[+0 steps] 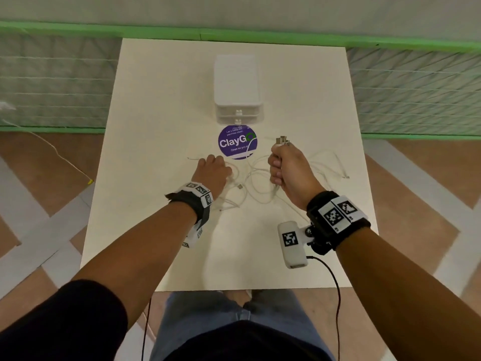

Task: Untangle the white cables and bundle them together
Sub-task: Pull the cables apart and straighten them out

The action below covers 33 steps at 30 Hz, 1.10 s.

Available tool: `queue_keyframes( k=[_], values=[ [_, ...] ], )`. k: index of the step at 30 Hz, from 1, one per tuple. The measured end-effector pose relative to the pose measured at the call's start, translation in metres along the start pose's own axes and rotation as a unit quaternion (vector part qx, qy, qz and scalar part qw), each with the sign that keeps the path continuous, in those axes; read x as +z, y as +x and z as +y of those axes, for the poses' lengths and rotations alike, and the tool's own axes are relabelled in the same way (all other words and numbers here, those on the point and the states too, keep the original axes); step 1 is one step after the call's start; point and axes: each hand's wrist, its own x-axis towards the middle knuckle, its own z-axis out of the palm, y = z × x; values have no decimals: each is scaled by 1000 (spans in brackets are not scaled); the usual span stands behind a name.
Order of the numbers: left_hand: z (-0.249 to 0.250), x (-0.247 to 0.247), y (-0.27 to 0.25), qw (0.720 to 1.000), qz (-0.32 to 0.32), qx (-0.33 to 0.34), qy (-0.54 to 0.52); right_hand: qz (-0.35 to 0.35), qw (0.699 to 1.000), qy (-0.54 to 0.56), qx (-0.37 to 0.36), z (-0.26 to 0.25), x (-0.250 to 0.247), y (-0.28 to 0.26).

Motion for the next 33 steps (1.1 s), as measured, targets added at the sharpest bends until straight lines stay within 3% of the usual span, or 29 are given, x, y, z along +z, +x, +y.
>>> queue_keyframes(
  k=[4, 12, 16, 21, 23, 28, 33],
  values=[
    [1, 1, -6, 997, 66, -26, -3, -6, 1000, -23, 14, 14, 2, 2],
    [-15, -37, -29, 960, 178, -50, -208, -3, 1000, 9, 11, 21, 6, 5],
    [-11, -65, -43, 901, 210, -82, -372, -7, 999, 31, 10, 21, 17, 3],
    [19, -91, -55, 837, 272, -62, -470, -49, 999, 6, -19, 17, 34, -2],
    [32, -96, -61, 824, 283, -41, -489, -47, 997, -43, -43, 14, 38, -4],
    [46, -99, -72, 790, 255, -22, -556, -11, 972, -203, -121, 0, 36, -15],
    [54, -105, -78, 791, 104, 13, -602, -34, 972, -183, -146, -22, 35, -34]
  ],
)
